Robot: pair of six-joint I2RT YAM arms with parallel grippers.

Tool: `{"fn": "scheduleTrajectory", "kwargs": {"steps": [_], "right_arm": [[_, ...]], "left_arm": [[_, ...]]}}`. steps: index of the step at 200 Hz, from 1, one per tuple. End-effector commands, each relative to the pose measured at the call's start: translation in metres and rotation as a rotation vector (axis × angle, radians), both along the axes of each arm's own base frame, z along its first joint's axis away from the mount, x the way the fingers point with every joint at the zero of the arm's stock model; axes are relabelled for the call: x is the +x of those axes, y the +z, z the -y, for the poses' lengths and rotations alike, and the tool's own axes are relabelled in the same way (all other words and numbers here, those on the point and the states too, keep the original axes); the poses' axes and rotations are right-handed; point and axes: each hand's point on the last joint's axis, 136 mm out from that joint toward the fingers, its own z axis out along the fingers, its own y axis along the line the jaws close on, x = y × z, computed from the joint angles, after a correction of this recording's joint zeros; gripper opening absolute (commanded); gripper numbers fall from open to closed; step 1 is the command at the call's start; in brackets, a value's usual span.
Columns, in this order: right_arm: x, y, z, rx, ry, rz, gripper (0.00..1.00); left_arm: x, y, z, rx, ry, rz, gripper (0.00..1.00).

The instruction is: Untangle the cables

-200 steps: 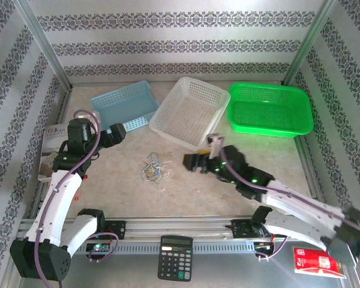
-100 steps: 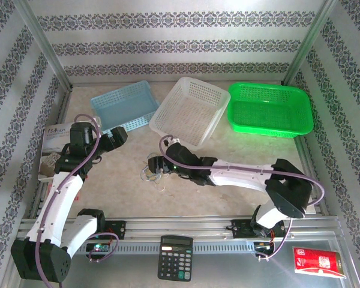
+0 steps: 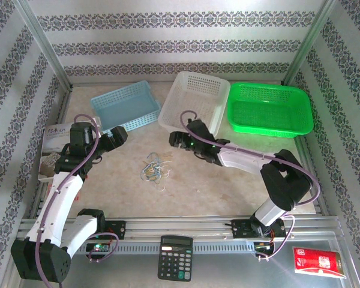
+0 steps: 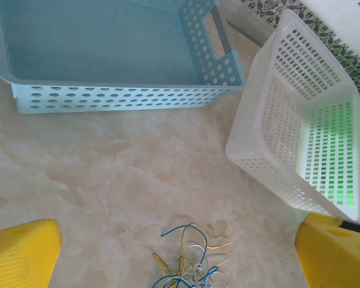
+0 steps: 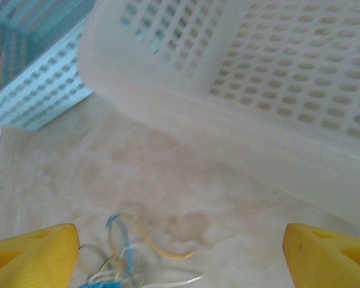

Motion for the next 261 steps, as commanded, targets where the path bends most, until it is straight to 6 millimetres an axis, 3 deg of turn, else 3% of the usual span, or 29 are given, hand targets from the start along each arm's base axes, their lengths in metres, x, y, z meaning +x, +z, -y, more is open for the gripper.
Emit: {"fn": "scheduleTrajectory", "kwargs": {"steps": [1, 21, 42, 72, 125, 157, 177, 211, 261], "right_arm": [[0.021, 0.003, 0.019, -0.01, -0.034, 0.023, 0.88], [0.033, 0.005, 0.031, -0.004, -0.049, 0.02, 0.88], [0.026, 0.017, 0.027, 0.01, -0.004, 0.03, 0.88], [-0.01, 0.027, 0.013, 0.014, 0.096, 0.016, 0.88], [-0.074, 0.017, 0.01, -0.147, 0.158, -0.016, 0.97], [-0.106, 0.008, 0.001, -0.11, 0.266, -0.04, 0.83], [-0.119, -0.003, 0.0, -0.099, 0.277, -0.072, 0.8], [-0.121, -0.023, 0.001, -0.075, 0.222, -0.12, 0.72], [-0.1, -0.04, -0.022, -0.062, 0.197, -0.142, 0.52]], "left_arm": [[0.001, 0.013, 0.003, -0.025, -0.01, 0.029, 1.0], [0.001, 0.013, 0.005, -0.033, -0.019, 0.023, 1.0], [0.001, 0.009, 0.008, -0.043, -0.029, 0.007, 1.0], [-0.003, 0.002, 0.013, -0.071, -0.051, -0.017, 1.0], [-0.009, -0.013, 0.032, -0.161, -0.127, -0.06, 1.0], [-0.014, -0.019, 0.037, -0.199, -0.131, -0.089, 1.0], [-0.02, -0.025, 0.041, -0.203, -0.136, -0.102, 1.0], [-0.034, -0.045, 0.046, -0.221, -0.138, -0.145, 1.0], [-0.045, -0.07, 0.054, -0.238, -0.141, -0.185, 1.0]]}}
